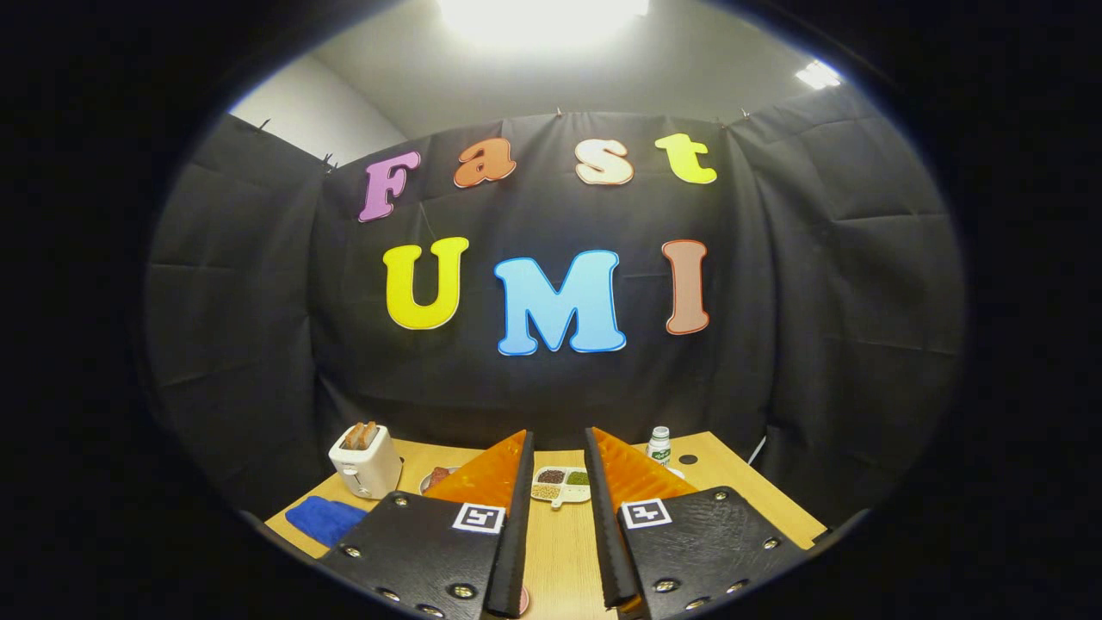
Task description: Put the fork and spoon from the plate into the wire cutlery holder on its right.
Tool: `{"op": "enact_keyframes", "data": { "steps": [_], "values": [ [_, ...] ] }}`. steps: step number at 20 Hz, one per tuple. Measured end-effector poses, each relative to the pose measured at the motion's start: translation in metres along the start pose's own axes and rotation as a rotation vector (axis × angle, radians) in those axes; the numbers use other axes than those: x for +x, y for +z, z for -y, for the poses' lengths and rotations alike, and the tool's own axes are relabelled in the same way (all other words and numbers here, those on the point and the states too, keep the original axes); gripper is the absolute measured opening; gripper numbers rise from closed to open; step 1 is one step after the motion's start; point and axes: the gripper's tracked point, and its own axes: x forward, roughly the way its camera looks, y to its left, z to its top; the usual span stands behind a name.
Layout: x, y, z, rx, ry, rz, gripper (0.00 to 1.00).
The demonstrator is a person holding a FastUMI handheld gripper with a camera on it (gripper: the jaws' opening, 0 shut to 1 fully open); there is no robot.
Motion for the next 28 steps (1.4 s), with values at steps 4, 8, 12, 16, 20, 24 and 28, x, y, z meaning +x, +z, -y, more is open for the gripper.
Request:
{"op": "enact_keyframes", "data": {
  "steps": [4,8,12,16,20,24,28],
  "values": [
    [0.003,-0.011,-0.007,-0.003,0.019,-0.026,0.35],
    [0.004,-0.029,-0.016,-0.002,0.042,-0.071,0.35],
    [0.003,-0.068,-0.034,0.014,0.093,-0.185,0.35],
    [-0.003,-0.128,-0.053,0.007,0.156,-0.365,0.35],
    [-0.018,-0.200,-0.068,0.031,0.209,-0.580,0.35],
    [-0.044,-0.274,-0.082,0.044,0.243,-0.803,0.35],
    [-0.073,-0.331,-0.097,0.055,0.270,-0.989,0.35]
  ]
}}
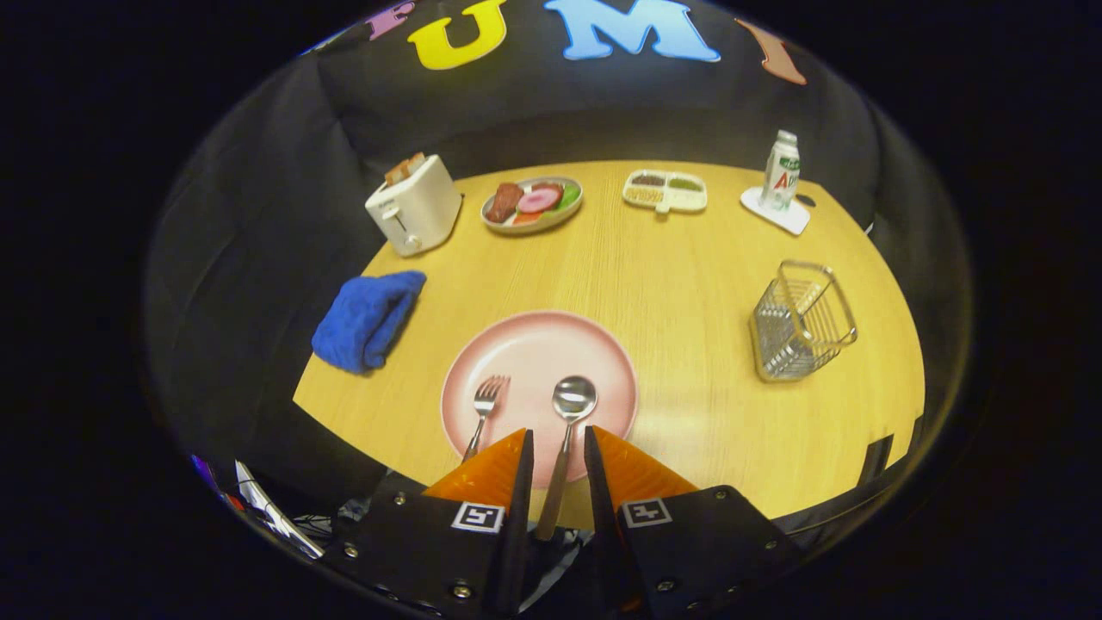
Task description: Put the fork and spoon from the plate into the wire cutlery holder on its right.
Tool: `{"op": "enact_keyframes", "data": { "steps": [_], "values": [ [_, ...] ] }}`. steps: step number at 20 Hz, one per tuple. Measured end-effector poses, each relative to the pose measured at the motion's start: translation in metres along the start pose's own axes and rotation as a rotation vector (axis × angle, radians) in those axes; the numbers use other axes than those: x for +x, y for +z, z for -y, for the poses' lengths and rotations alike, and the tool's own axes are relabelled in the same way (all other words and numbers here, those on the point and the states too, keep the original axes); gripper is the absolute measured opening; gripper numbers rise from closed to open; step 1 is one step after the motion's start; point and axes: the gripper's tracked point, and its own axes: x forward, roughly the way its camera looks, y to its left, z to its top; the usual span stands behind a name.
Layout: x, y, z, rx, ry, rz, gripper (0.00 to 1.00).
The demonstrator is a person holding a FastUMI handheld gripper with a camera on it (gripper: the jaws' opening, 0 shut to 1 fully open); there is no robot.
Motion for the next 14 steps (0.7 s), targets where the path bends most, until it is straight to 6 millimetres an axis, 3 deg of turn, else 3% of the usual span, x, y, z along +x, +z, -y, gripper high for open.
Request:
{"op": "enact_keyframes", "data": {
  "steps": [6,11,12,13,14],
  "values": [
    [0.030,-0.047,0.002,0.000,-0.040,-0.163,0.35],
    [0.039,-0.058,0.002,0.035,-0.034,-0.247,0.36],
    [0.048,-0.063,0.000,0.057,-0.022,-0.248,0.28],
    [0.043,-0.062,0.000,0.069,-0.014,-0.258,0.20],
    [0.039,-0.061,0.001,0.083,-0.014,-0.254,0.20]
  ]
}}
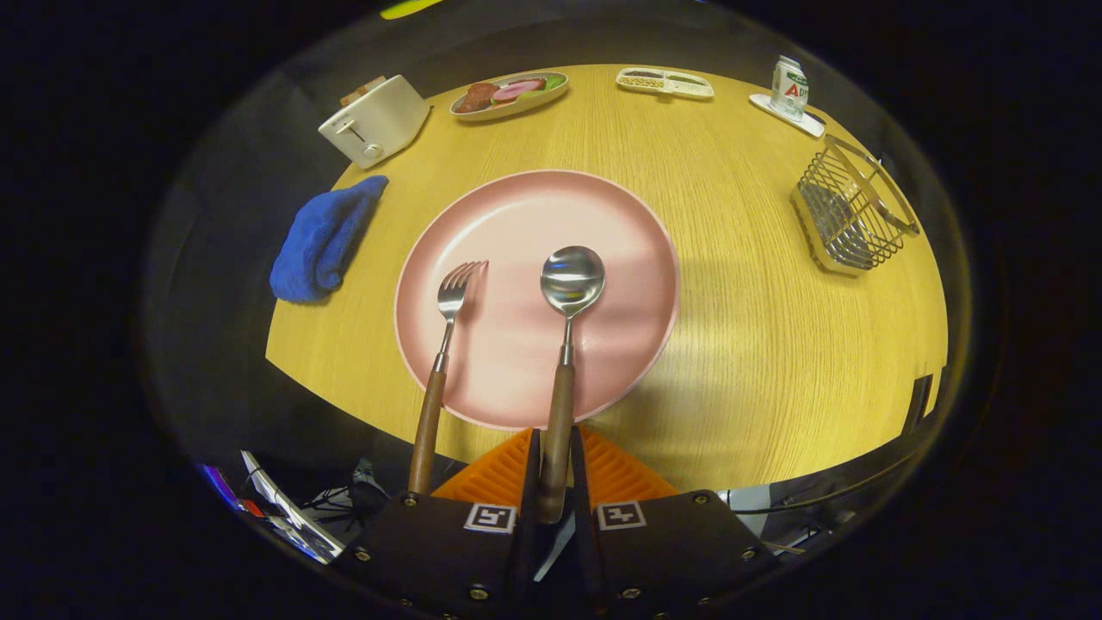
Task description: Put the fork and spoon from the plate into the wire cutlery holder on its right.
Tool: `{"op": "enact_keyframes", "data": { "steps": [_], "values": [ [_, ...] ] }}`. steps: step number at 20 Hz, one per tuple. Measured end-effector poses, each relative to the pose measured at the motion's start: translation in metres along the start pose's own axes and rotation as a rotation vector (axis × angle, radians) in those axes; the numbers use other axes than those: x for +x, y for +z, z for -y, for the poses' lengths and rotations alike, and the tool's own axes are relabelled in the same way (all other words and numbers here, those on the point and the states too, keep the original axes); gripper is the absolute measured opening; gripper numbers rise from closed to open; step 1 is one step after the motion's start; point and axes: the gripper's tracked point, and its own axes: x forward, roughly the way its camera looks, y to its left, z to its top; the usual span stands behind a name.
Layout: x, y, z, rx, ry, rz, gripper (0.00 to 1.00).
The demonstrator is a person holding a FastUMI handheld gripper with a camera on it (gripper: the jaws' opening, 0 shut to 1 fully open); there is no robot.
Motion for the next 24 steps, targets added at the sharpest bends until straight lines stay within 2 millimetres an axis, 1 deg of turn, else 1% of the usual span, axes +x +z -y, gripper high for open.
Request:
{"op": "enact_keyframes", "data": {
  "steps": [1,2,3,7,10,16,20,22,24],
  "values": [
    [-0.002,0.002,-0.006,0.023,0.017,0.018,0.14],
    [0.001,0.002,-0.005,0.012,0.015,0.007,0.08],
    [0.000,0.004,-0.006,0.010,0.023,0.017,0.08],
    [-0.003,0.006,-0.011,0.094,0.074,0.021,0.08],
    [-0.008,0.016,-0.012,0.104,0.081,0.057,0.08],
    [-0.019,0.032,-0.021,0.127,0.120,0.122,0.08],
    [-0.030,0.047,-0.016,0.159,0.120,0.176,0.08],
    [-0.043,0.060,-0.008,0.186,0.114,0.220,0.08],
    [-0.059,0.075,0.005,0.228,0.108,0.265,0.08]
  ]
}}
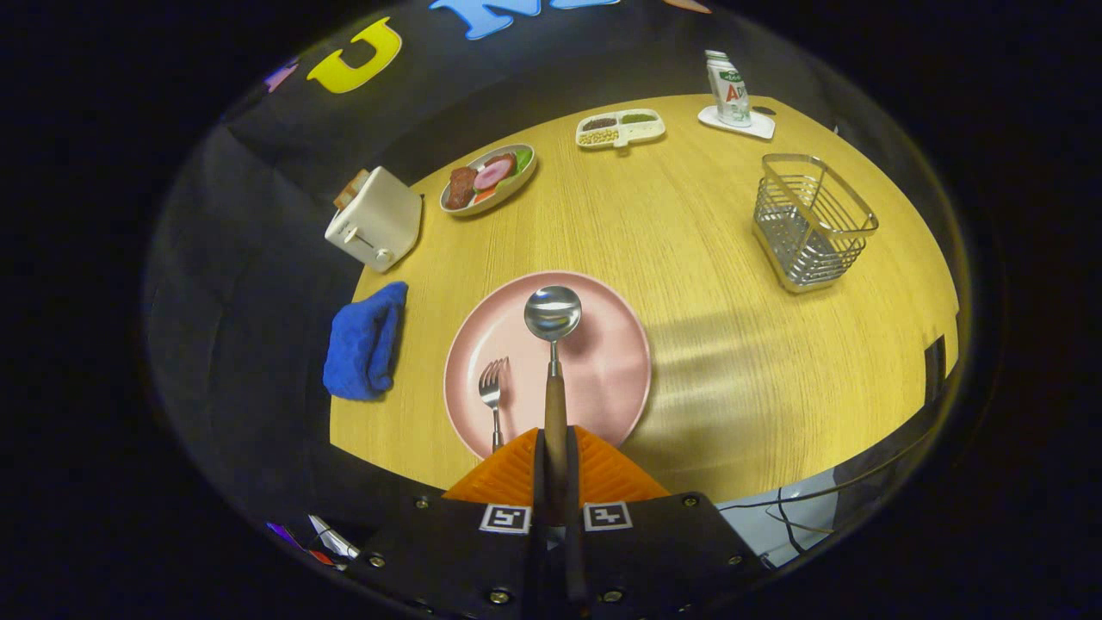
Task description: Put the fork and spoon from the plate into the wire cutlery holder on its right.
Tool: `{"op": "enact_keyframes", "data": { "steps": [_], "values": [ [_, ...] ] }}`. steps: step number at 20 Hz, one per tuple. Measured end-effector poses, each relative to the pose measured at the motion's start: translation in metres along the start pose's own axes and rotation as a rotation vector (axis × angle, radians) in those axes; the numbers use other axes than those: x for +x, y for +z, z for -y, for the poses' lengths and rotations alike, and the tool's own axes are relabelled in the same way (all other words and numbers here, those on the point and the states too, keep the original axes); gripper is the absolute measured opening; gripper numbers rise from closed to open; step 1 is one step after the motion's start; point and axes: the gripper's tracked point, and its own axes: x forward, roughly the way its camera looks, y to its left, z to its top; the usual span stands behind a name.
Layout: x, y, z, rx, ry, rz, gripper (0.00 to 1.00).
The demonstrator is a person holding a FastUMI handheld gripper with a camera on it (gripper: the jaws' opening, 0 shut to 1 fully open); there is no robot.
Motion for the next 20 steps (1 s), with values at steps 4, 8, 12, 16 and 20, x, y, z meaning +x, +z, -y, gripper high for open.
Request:
{"op": "enact_keyframes", "data": {
  "steps": [4,8,12,16,20],
  "values": [
    [-0.027,0.043,0.033,0.071,-0.037,0.103,0.08],
    [-0.051,0.079,0.084,0.108,-0.116,0.190,0.08],
    [-0.074,0.099,0.129,0.123,-0.189,0.229,0.08],
    [-0.079,0.098,0.154,0.120,-0.236,0.198,0.08],
    [-0.074,0.091,0.166,0.121,-0.258,0.137,0.08]
  ]
}}
